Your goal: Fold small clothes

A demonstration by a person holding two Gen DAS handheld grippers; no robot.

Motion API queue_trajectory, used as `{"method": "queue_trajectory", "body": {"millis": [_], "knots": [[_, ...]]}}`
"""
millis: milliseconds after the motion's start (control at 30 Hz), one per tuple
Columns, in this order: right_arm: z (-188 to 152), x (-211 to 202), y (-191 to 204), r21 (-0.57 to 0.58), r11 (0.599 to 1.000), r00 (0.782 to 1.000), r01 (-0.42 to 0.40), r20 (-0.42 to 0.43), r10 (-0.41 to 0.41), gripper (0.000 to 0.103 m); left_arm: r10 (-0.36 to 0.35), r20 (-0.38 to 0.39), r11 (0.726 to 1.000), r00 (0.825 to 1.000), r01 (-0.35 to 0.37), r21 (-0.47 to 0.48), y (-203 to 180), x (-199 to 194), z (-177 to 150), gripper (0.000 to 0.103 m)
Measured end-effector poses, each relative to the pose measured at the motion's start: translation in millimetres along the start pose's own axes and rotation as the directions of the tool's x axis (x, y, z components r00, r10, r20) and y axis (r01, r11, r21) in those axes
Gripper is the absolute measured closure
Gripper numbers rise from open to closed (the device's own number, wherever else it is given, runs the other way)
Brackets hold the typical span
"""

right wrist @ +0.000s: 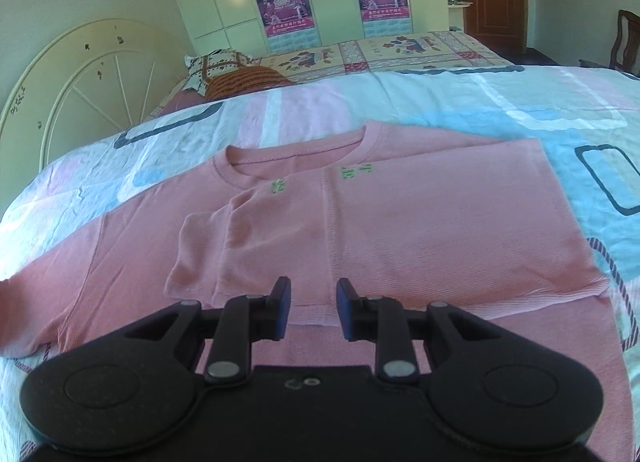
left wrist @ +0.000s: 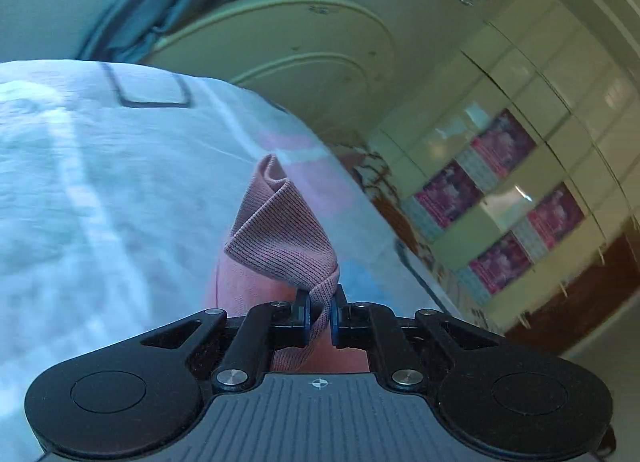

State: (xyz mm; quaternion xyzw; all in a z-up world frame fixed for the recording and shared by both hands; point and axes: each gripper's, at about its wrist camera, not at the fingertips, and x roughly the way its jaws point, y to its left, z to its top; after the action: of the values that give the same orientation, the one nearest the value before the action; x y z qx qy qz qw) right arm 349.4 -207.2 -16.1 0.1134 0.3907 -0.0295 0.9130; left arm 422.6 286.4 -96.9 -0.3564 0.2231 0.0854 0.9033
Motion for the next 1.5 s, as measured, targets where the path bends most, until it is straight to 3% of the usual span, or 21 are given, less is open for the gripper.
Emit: {"method": "queue_trajectory", "body": {"millis": [167, 333, 400, 533, 633, 700, 733, 767, 800, 833, 867, 933, 1033, 1133, 1200, 1300, 1367, 1400, 1433, 1500], "knots": [[1.4, -9.8, -25.5, 0.054, 0.999, 1.000, 0.000, 0.024, -0.002, 0.077, -0.123, -0.115, 0.967, 0.986, 0.145, 0.209, -110.1, 15.3, -46.8, 0.095], [1.5, -16.9, -57.9, 0.115, 0.993, 0.999, -0.005, 0.040, 0.000, 0.077, -0.180, -0.258, 0.885, 0.949, 0.271, 0.380, -206.8, 20.0, -114.8, 0.095], [0.9, -19.4, -71.4, 0.137, 0.991, 0.999, -0.006, 0.042, 0.001, 0.077, -0.183, -0.312, 0.857, 0.932, 0.307, 0.413, -236.0, 20.9, -143.6, 0.095], [-1.1, -23.7, -94.8, 0.185, 0.983, 0.999, -0.016, 0.047, 0.007, 0.077, -0.157, -0.398, 0.837, 0.904, 0.335, 0.433, -275.8, 17.0, -197.4, 0.095], [-2.2, -24.4, -107.9, 0.199, 0.980, 0.999, -0.029, 0.040, 0.021, 0.077, -0.128, -0.438, 0.812, 0.890, 0.347, 0.468, -289.4, 15.5, -235.7, 0.095], [-2.0, -23.1, -114.8, 0.209, 0.977, 0.998, -0.053, 0.036, 0.046, 0.073, -0.073, -0.486, 0.787, 0.871, 0.350, 0.508, -295.4, 25.3, -257.9, 0.094], [-1.3, -22.3, -117.4, 0.216, 0.974, 0.997, -0.073, 0.038, 0.067, 0.069, -0.045, -0.494, 0.769, 0.868, 0.345, 0.537, -298.4, 27.7, -267.5, 0.079], [-0.4, -21.4, -118.9, 0.221, 0.971, 0.995, -0.093, 0.041, 0.086, 0.057, -0.070, -0.500, 0.745, 0.863, 0.378, 0.549, -299.9, 27.1, -270.7, 0.066], [1.0, -20.3, -118.7, 0.221, 0.968, 0.993, -0.117, 0.045, 0.109, 0.043, -0.106, -0.519, 0.729, 0.848, 0.421, 0.539, -301.7, 20.1, -268.9, 0.029], [2.4, -19.2, -117.2, 0.215, 0.966, 0.990, -0.143, 0.050, 0.135, 0.042, -0.113, -0.511, 0.727, 0.852, 0.422, 0.542, -302.1, 10.7, -265.5, 0.012], [4.1, -18.0, -114.3, 0.206, 0.964, 0.986, -0.168, 0.056, 0.160, 0.043, -0.122, -0.467, 0.715, 0.876, 0.403, 0.571, -299.8, -3.8, -260.0, 0.012], [7.5, -12.0, -106.9, 0.192, 0.959, 0.978, -0.206, 0.049, 0.201, 0.051, -0.112, -0.414, 0.690, 0.903, 0.371, 0.622, -292.7, -24.7, -245.7, 0.012], [11.0, 2.5, -93.5, 0.175, 0.956, 0.972, -0.234, 0.024, 0.234, 0.053, -0.086, -0.312, 0.722, 0.946, 0.275, 0.635, -254.0, -49.8, -207.2, 0.012], [11.2, 19.6, -82.3, 0.165, 0.956, 0.968, -0.243, -0.014, 0.249, 0.054, -0.019, -0.164, 0.765, 0.986, 0.120, 0.632, -194.9, -75.7, -168.7, 0.014], [9.6, 30.8, -78.0, 0.168, 0.957, 0.968, -0.238, -0.037, 0.248, 0.057, 0.058, -0.129, 0.798, 0.990, 0.031, 0.602, -156.1, -85.9, -147.9, 0.024], [9.1, 42.4, -73.8, 0.189, 0.951, 0.965, -0.245, -0.042, 0.257, 0.061, 0.150, -0.137, 0.820, 0.979, -0.046, 0.570, -113.1, -87.7, -134.8, 0.024], [9.2, 48.1, -70.7, 0.202, 0.943, 0.961, -0.264, -0.032, 0.275, 0.062, 0.185, -0.154, 0.809, 0.971, -0.061, 0.584, -98.8, -76.7, -137.4, 0.025], [10.3, 51.1, -68.8, 0.210, 0.941, 0.960, -0.267, -0.029, 0.279, 0.063, 0.188, -0.163, 0.801, 0.968, -0.055, 0.596, -98.4, -69.3, -140.2, 0.029], [11.2, 53.0, -66.9, 0.215, 0.940, 0.960, -0.266, -0.026, 0.278, 0.064, 0.195, -0.173, 0.793, 0.965, -0.051, 0.607, -99.0, -60.9, -142.3, 0.041], [15.1, 57.9, -63.3, 0.226, 0.937, 0.961, -0.265, -0.019, 0.276, 0.074, 0.195, -0.161, 0.779, 0.968, -0.053, 0.624, -104.5, -51.4, -145.7, 0.043]]}}
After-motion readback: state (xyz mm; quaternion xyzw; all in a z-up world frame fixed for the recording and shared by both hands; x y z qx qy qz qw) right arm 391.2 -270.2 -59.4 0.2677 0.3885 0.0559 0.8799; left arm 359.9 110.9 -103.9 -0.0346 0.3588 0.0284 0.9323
